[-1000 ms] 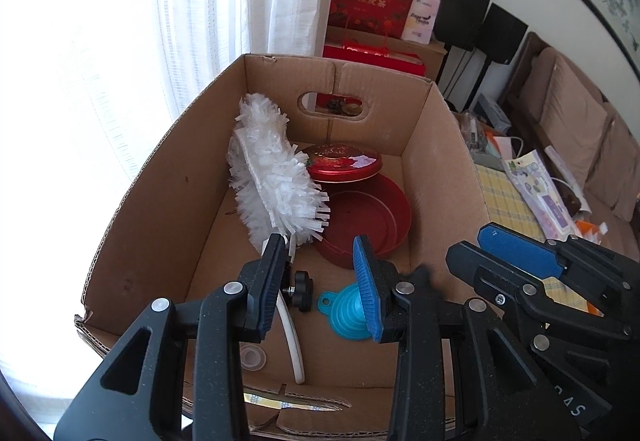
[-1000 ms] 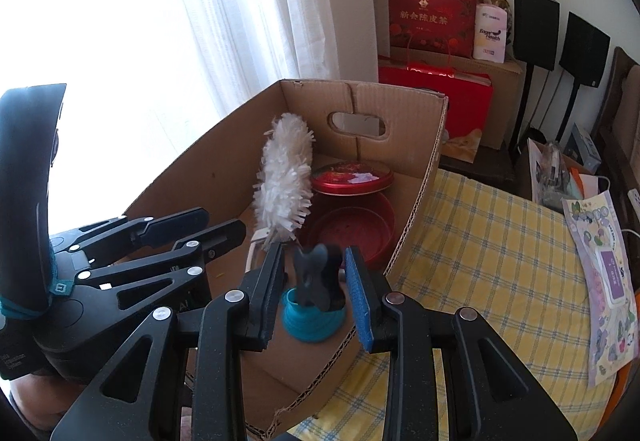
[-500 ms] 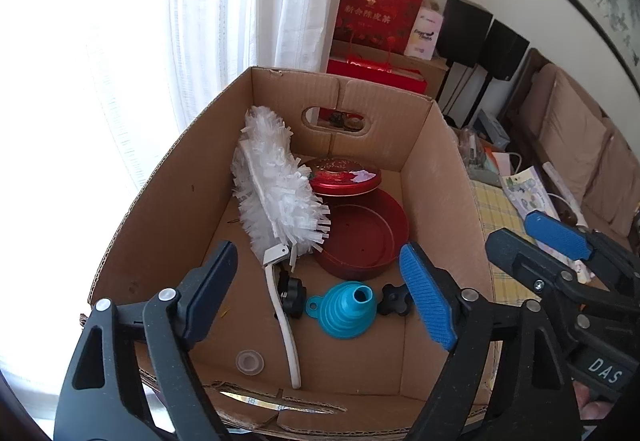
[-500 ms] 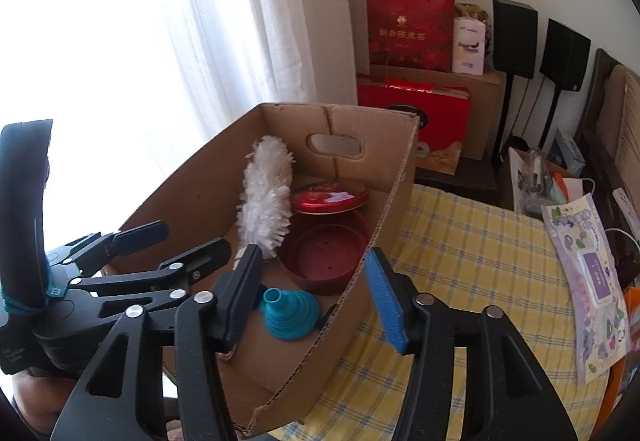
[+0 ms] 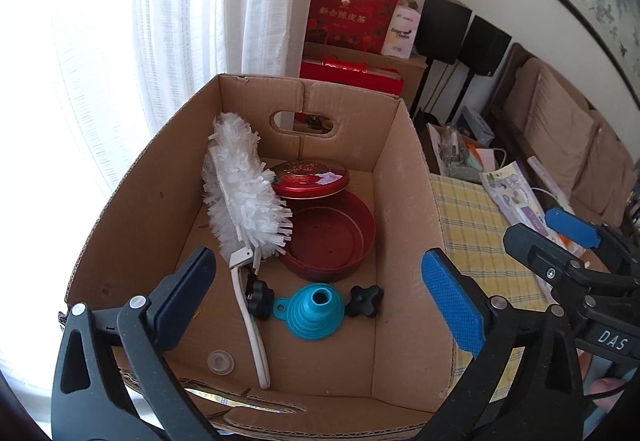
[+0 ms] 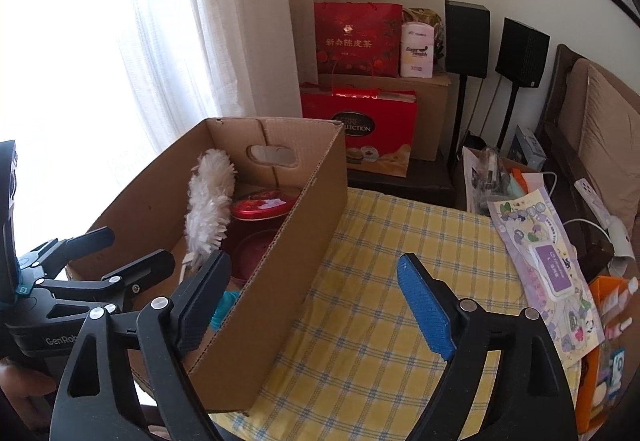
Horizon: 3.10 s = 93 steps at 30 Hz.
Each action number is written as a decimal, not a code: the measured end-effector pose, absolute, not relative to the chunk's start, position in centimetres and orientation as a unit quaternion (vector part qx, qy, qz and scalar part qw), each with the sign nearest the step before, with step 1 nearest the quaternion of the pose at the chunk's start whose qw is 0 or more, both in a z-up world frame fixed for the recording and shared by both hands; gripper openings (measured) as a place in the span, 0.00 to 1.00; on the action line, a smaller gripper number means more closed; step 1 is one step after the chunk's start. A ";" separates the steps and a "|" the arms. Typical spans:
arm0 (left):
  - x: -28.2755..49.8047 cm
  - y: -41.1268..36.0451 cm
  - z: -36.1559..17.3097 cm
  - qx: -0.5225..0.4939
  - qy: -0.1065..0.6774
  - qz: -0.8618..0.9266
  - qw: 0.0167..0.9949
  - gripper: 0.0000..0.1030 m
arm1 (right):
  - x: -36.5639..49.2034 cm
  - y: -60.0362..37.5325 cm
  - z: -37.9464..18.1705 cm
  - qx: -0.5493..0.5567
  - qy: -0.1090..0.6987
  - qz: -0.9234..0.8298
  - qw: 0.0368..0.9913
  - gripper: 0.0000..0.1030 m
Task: Organize objects
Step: 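Withdraw both tools from the box toward the wet-wipes pack, then grasp the purple wet-wipes pack edge with the left gripper while the right grips it too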
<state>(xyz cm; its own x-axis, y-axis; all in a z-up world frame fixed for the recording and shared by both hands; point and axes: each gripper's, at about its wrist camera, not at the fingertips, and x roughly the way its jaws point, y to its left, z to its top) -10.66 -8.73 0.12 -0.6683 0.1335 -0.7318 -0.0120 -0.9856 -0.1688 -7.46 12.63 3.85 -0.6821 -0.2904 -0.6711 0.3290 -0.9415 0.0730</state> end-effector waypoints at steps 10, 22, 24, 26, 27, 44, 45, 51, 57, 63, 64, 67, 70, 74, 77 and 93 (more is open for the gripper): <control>-10.7 -5.9 0.6 -0.401 -0.069 0.911 0.066 1.00 | -6.9 15.7 4.7 0.348 0.029 -0.928 0.133 1.00; -11.9 0.7 1.3 -0.382 -0.033 0.919 0.090 1.00 | -7.3 21.2 4.5 0.352 0.015 -0.931 0.097 1.00; -12.2 1.7 1.1 -0.383 -0.031 0.918 0.094 1.00 | -7.6 22.6 4.3 0.355 0.012 -0.931 0.087 1.00; -12.7 2.9 0.8 -0.391 -0.033 0.914 0.104 1.00 | -7.9 23.6 4.2 0.356 0.009 -0.931 0.079 1.00; -12.9 3.4 0.6 -0.394 -0.034 0.912 0.107 1.00 | -8.1 24.2 4.1 0.357 0.007 -0.931 0.076 1.00; -15.1 12.0 -1.1 -0.393 -0.002 0.907 0.150 1.00 | -10.1 33.5 1.8 0.380 -0.022 -0.925 0.015 1.00; -15.4 12.4 -1.4 -0.400 -0.005 0.903 0.156 1.00 | -10.2 34.1 1.6 0.382 -0.024 -0.924 0.011 1.00; -17.3 14.1 -3.8 -0.440 -0.048 0.876 0.194 0.96 | -10.8 37.5 0.3 0.390 -0.031 -0.920 -0.016 1.00; -18.1 16.8 -5.7 -0.458 -0.056 0.859 0.221 0.94 | -11.5 41.4 -1.3 0.402 -0.046 -0.914 -0.043 1.00; -19.0 21.1 -7.7 -0.485 -0.060 0.831 0.265 0.89 | -12.7 44.7 -2.8 0.405 -0.064 -0.911 -0.047 0.97; -19.2 22.0 -8.2 -0.492 -0.061 0.824 0.273 0.85 | -13.1 45.2 -3.0 0.407 -0.069 -0.910 -0.045 0.96; -19.5 24.1 -9.3 -0.508 -0.060 0.811 0.284 0.82 | -14.3 46.5 -4.2 0.422 -0.078 -0.902 -0.041 0.90; -20.1 25.7 -10.5 -0.520 -0.064 0.801 0.289 0.82 | -15.3 47.3 -5.1 0.433 -0.079 -0.897 -0.037 0.88; -20.7 27.0 -11.7 -0.532 -0.076 0.793 0.288 0.82 | -16.3 48.0 -6.2 0.446 -0.076 -0.891 -0.027 0.83; -21.3 27.5 -12.6 -0.541 -0.086 0.785 0.289 0.82 | -16.8 48.3 -6.9 0.454 -0.073 -0.888 -0.021 0.81; -22.3 30.3 -13.8 -0.544 -0.101 0.775 0.305 0.79 | -19.3 50.2 -9.9 0.486 -0.118 -0.865 0.032 0.61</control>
<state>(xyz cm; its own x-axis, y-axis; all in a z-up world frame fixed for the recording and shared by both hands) -22.30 30.31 -13.77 -0.2207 0.5832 -0.7817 -0.3633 -0.7930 -0.4891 -19.34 50.16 -9.88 -0.5251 -0.1694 -0.8340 -0.0593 -0.9703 0.2345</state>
